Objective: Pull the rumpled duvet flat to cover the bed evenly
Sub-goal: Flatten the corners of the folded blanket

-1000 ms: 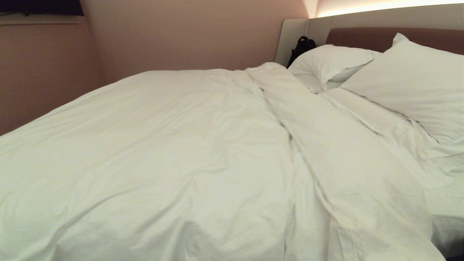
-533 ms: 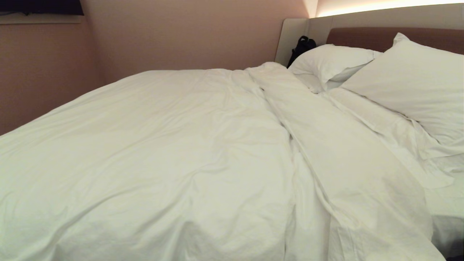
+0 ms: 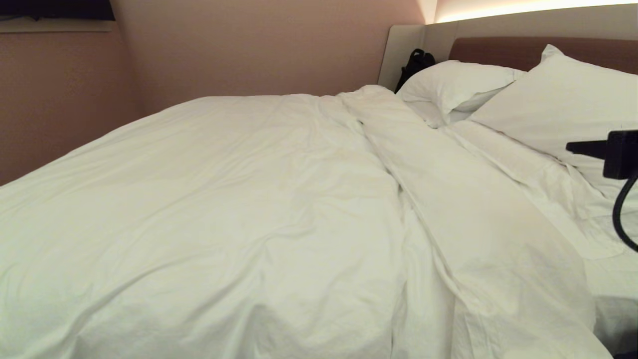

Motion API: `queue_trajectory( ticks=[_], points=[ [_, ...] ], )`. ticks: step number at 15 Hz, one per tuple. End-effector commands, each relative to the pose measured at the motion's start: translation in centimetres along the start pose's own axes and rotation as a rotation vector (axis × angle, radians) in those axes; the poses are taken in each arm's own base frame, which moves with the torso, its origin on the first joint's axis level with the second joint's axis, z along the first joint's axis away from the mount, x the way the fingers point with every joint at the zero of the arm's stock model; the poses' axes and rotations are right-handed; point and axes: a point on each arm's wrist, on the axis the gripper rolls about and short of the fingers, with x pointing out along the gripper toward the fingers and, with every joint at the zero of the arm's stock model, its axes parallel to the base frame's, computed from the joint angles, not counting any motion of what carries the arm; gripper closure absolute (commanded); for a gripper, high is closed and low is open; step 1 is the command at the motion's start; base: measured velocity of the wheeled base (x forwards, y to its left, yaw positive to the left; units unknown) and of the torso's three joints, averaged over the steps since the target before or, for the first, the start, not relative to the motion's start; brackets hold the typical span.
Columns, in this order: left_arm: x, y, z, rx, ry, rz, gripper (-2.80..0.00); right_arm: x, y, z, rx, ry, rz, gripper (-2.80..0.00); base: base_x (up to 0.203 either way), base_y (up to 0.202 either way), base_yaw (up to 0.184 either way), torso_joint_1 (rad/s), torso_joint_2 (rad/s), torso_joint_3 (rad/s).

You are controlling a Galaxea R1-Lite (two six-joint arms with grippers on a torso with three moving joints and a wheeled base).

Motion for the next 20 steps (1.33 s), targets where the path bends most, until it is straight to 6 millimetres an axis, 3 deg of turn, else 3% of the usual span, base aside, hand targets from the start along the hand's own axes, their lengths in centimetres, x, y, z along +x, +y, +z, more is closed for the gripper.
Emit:
queue_trajectory(
  ticks=[1, 3, 7, 11, 17, 20],
  points=[
    [0.0, 0.0, 0.0, 0.001, 0.0, 0.0, 0.0, 1.7, -0.1, -1.3, -0.066, 0.019, 0.007, 0.0, 0.0, 0.0, 0.0, 0.0, 0.0, 0.0],
    [0.0, 0.0, 0.0, 0.001, 0.0, 0.0, 0.0, 1.9, 0.6, -2.2, -0.118, -0.017, 0.024, 0.0, 0.0, 0.0, 0.0, 0.0, 0.0, 0.0],
    [0.0, 0.0, 0.0, -0.001, 0.0, 0.0, 0.0, 2.5, 1.6, -5.5, -0.122, 0.086, 0.072, 0.0, 0.0, 0.0, 0.0, 0.0, 0.0, 0.0],
    [0.0, 0.0, 0.0, 0.001, 0.0, 0.0, 0.0, 1.0, 2.1, -7.7, -0.096, 0.144, 0.089, 0.0, 0.0, 0.0, 0.0, 0.0, 0.0, 0.0],
    [0.0, 0.0, 0.0, 0.001, 0.0, 0.0, 0.0, 0.1, 3.6, -13.7, 0.033, 0.373, 0.179, 0.0, 0.0, 0.0, 0.0, 0.0, 0.0, 0.0],
    [0.0, 0.0, 0.0, 0.001, 0.0, 0.0, 0.0, 0.0, 4.6, -14.5, 0.044, 0.406, 0.232, 0.0, 0.0, 0.0, 0.0, 0.0, 0.0, 0.0]
  ],
)
